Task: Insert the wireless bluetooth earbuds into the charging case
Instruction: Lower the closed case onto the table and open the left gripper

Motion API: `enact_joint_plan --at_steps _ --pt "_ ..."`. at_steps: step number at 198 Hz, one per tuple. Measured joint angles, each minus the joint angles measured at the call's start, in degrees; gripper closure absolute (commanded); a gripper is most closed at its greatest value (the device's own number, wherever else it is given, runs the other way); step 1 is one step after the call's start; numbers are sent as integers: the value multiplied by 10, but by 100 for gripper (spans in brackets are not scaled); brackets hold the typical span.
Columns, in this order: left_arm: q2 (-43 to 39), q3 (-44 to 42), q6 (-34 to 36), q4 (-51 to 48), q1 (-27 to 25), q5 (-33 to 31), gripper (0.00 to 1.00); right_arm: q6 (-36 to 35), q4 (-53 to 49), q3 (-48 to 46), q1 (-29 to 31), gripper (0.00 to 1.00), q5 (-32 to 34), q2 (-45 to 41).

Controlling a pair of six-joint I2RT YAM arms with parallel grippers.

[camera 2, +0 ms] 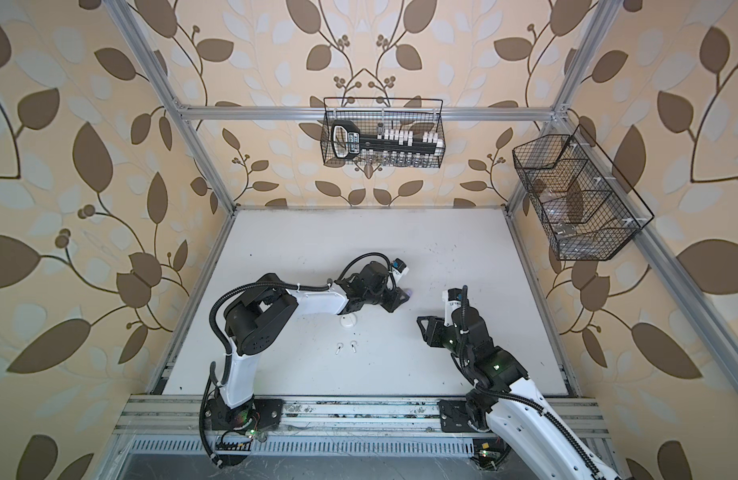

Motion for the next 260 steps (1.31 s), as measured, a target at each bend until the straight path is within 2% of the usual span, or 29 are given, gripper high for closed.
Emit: enact_joint_plan --at_steps 38,79,148,196,221,260 --pt "4 3 0 -5 4 2 67 0 -1 0 -1 52 0 0" --pt "4 3 3 -17 7 -7 55 2 -1 -5 -2 52 0 0" --pt "-10 -14 12 -40 7 -88 48 3 1 -8 -2 49 -3 -3" --pt "-127 -113 17 -39 7 -165 42 1 23 -8 18 47 -11 30" --pt "-214 -165 17 -30 7 -188 33 -5 34 2 84 47 12 80" --pt "-340 -249 26 -15 -2 -226 31 -12 54 57 184 47 77 189"
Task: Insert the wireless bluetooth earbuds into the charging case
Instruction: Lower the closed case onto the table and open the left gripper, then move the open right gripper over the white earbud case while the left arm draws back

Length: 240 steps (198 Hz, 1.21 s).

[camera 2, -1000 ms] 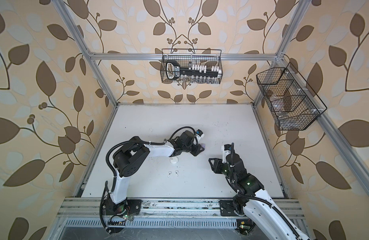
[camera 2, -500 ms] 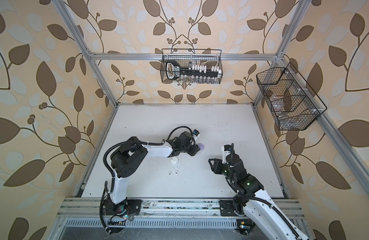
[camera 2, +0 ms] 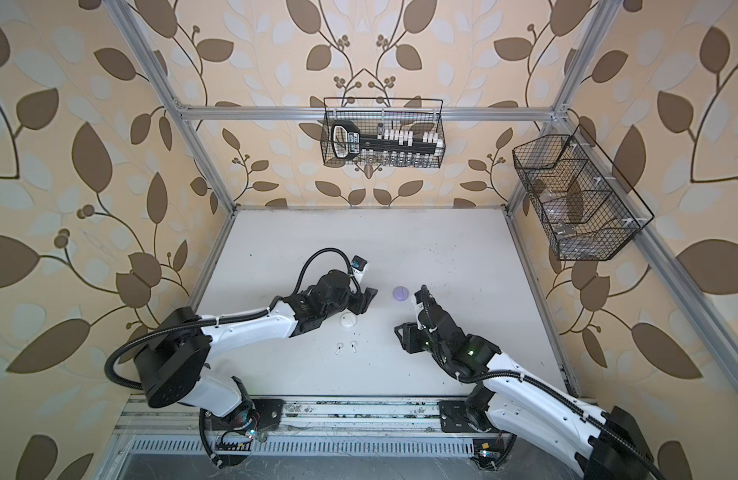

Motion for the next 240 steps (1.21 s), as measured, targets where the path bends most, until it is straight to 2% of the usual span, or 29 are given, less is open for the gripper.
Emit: enact_joint_plan --at_steps 46,80,139,172,240 --pt "-147 -113 -5 3 -4 -36 31 0 42 67 78 47 62 139" --pt "-245 -199 -29 2 -4 -66 31 1 63 126 114 47 87 233" --pt "-332 -276 -57 -6 -4 -105 30 4 80 224 144 45 97 394" --pt "-376 -313 -63 -7 -4 -122 29 4 77 267 153 42 98 452" --pt "-378 -321 -82 -5 -4 -143 27 -2 51 340 148 39 102 540"
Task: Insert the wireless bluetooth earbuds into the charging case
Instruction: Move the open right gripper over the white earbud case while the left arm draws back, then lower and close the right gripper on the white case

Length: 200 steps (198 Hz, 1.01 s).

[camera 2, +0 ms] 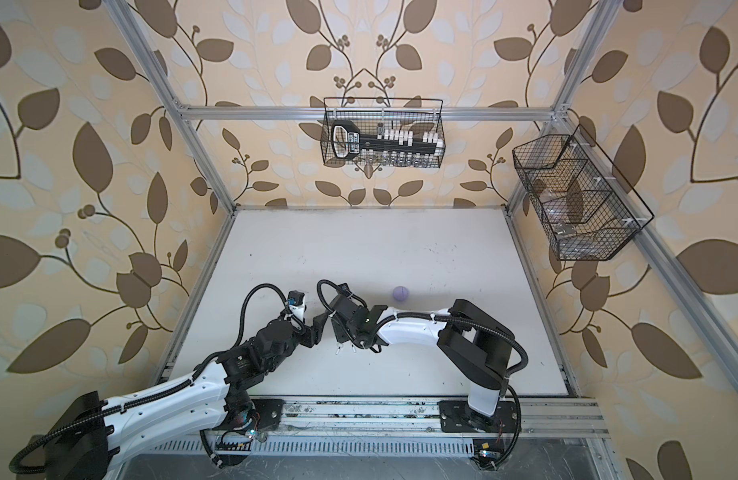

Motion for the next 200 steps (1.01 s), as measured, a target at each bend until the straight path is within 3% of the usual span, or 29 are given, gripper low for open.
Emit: enact_joint_plan --at_steps 97,200 --pt "0 -7 -8 0 0 -6 27 -33 -52 52 -15 39 21 44" --pt "0 -7 -9 2 0 -6 26 -57 -58 52 -9 39 -26 47"
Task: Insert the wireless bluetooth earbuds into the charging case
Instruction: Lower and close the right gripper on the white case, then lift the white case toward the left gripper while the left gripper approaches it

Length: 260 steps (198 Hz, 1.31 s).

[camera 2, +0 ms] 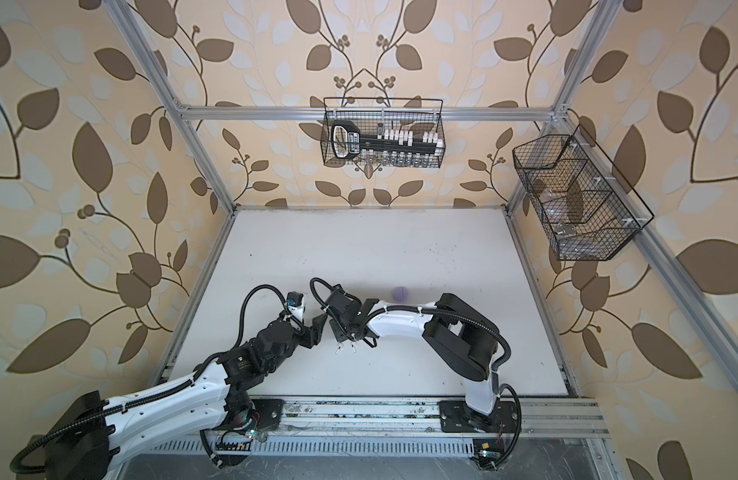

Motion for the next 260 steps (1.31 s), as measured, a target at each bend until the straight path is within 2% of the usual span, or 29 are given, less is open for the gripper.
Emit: enact_joint_plan --at_steps 57,260 --pt "0 0 0 0 0 0 25 0 -9 -1 9 38 3 0" --pt "5 0 0 0 0 0 25 -33 5 22 -18 41 -10 30"
